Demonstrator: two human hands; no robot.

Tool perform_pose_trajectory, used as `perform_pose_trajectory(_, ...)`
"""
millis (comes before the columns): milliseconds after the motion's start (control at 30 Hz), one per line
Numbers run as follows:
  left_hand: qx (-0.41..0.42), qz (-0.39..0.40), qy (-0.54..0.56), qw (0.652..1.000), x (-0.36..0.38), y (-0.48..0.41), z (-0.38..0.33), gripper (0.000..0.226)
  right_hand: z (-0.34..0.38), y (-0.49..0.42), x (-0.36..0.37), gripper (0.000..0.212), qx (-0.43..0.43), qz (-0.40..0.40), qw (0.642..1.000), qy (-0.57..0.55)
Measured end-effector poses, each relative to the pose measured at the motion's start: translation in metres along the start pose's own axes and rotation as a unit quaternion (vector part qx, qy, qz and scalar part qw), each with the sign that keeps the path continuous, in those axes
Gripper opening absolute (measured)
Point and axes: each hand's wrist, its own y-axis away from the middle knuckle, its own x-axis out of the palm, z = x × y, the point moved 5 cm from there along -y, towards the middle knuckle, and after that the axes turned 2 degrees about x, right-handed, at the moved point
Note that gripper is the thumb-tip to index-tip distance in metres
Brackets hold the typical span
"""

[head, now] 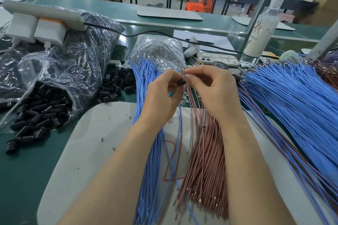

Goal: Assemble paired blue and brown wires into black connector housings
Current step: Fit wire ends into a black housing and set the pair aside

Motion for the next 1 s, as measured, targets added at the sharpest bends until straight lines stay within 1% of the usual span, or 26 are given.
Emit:
perform_pose_trajectory(200,-0.006,0.005,-0.006,1.0,0.0,0.0,0.001,0.019,0.006,0.001,0.0,0.008,-0.031,-0.014,0.999,0.034)
perform_pose_trajectory(400,-0.009,0.006,-0.013,1.0,0.001,-0.001,0.0,0.02,0.01,0.002,0.0,0.01,-0.046,-0.022,0.997,0.063)
perform_pose_trajectory(633,0.018,0.0,-0.059,0.998,0.003,-0.002,-0.004,0.023,0.011,0.002,0.0,0.01,-0.047,-0.034,0.994,0.091)
perform_pose_trajectory(800,0.025,-0.013,-0.072,0.997,0.002,-0.002,-0.004,0.013,0.005,-0.001,-0.005,0.011,-0.013,-0.042,0.998,0.048)
perform_pose_trajectory(1000,0.004,0.034,-0.081,0.996,0.003,0.0,-0.003,0.011,-0.003,-0.003,-0.007,0.013,0.02,-0.03,0.999,0.019)
